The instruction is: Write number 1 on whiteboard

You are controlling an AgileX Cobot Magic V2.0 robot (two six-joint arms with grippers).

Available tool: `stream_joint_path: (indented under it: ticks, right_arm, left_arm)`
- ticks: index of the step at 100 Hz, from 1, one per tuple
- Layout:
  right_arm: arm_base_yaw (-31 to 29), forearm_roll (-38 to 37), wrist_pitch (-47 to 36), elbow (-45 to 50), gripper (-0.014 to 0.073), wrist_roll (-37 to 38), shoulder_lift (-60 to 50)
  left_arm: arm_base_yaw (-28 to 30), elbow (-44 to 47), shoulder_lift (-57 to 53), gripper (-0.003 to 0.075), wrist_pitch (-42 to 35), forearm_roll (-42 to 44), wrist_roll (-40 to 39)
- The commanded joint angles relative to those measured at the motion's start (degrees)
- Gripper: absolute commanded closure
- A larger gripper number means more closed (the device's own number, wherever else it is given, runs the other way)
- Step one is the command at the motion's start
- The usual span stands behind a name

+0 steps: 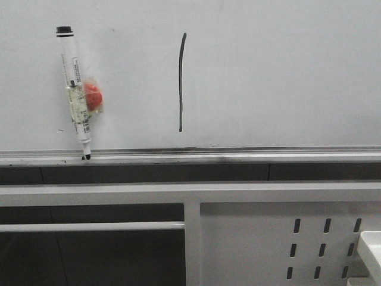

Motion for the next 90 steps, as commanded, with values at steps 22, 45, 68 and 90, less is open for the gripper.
stream_joint_path:
  ticks: [22, 45, 68, 90]
  right_arm:
    - [-13.42, 0.65, 7.52, 0.83, 0.065, 2.09, -1.22]
    - [-13.42, -8.0, 10.24, 0.83, 0.065, 15.44, -1.22]
    - [-15.82, -8.29, 15.98, 0.83, 0.065, 15.53, -1.22]
    - [-15.82, -9.1, 19.27, 0.83, 0.065, 15.53, -1.22]
  left_arm:
    - [0.12, 2.09, -1.11, 0.074, -3.73, -0.64, 0.0]
    - [0.12, 2.09, -1.11, 0.074, -3.73, -0.64, 0.0]
    - [0.12, 2.09, -1.11, 0.074, -3.73, -0.64, 0.0]
    - [0.12, 2.09, -1.11, 0.074, -3.73, -0.64, 0.0]
